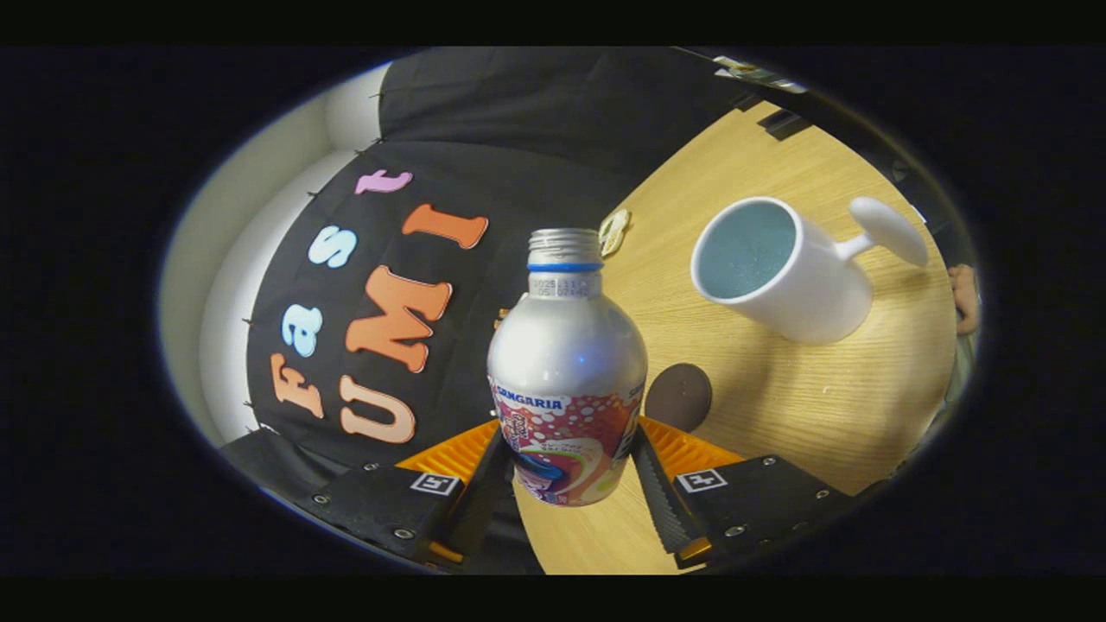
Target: Take the bottle from table, then pour the juice into the cup, finally place the bottle on the coaster
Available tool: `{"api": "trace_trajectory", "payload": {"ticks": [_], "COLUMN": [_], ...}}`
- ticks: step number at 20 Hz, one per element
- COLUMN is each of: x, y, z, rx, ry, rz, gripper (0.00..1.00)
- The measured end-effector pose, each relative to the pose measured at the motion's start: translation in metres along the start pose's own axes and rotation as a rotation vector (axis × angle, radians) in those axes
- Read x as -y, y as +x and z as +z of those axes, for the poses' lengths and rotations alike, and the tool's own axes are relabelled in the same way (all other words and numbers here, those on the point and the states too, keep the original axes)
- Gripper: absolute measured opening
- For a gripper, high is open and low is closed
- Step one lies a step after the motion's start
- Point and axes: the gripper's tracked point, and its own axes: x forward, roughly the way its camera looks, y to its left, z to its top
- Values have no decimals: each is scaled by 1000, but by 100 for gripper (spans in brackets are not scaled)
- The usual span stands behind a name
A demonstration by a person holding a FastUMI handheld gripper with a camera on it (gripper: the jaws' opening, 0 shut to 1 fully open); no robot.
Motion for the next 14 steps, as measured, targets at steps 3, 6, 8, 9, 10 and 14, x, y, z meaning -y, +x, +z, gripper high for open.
{"api": "trace_trajectory", "payload": {"ticks": [3, 6, 8, 9, 10, 14], "x": [-2, 0, -2, -2, -2, -4], "y": [1, 2, 0, 1, 2, 4], "z": [0, 0, 1, 2, 2, 5], "rx": [-8, -13, -13, -11, -11, -11], "ry": [63, 121, 167, 186, 201, 262], "rz": [6, 3, 2, 2, 3, -3], "gripper": [76, 76, 76, 76, 76, 76]}}
